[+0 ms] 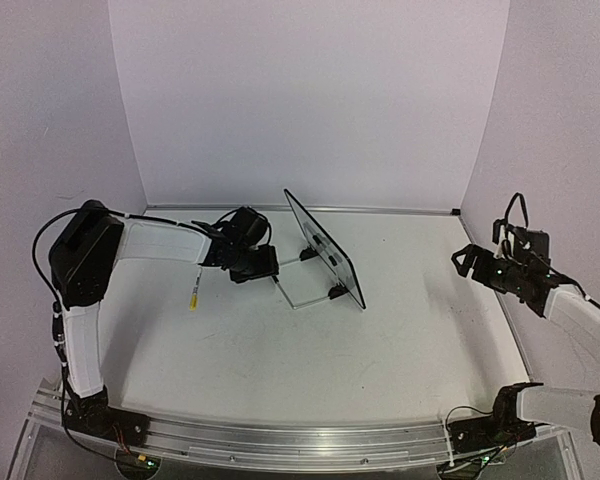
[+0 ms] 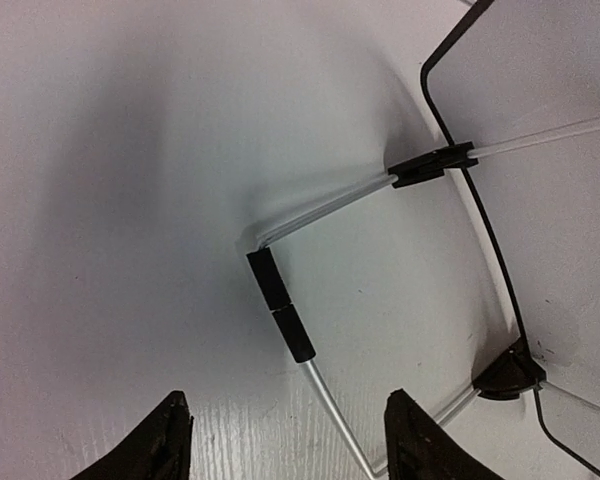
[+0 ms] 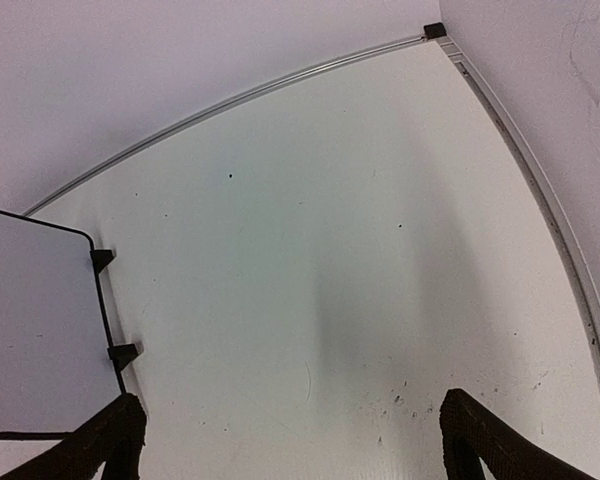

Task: Write a sentence on the whiteboard
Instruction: Pick up the whiteboard stand from the center of the board.

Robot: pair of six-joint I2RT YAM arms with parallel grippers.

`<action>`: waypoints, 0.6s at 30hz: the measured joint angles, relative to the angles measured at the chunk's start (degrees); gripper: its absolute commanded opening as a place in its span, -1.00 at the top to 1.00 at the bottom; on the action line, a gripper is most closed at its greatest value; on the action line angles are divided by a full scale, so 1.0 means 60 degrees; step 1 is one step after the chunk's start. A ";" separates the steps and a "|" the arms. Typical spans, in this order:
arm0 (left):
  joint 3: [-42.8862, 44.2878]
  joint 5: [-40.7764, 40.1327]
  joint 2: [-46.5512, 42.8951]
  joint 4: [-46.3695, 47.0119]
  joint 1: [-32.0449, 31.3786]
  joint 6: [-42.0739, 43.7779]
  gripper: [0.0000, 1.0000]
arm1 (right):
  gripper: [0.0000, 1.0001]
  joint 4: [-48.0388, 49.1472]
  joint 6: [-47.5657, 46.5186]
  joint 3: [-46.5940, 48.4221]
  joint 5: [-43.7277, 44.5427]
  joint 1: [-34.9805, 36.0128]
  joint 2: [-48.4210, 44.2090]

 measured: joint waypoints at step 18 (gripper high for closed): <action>0.1856 0.0164 0.2073 -0.0523 -0.0016 0.0090 0.18 | -0.97 0.0340 0.0119 -0.0020 -0.0399 0.0000 0.0282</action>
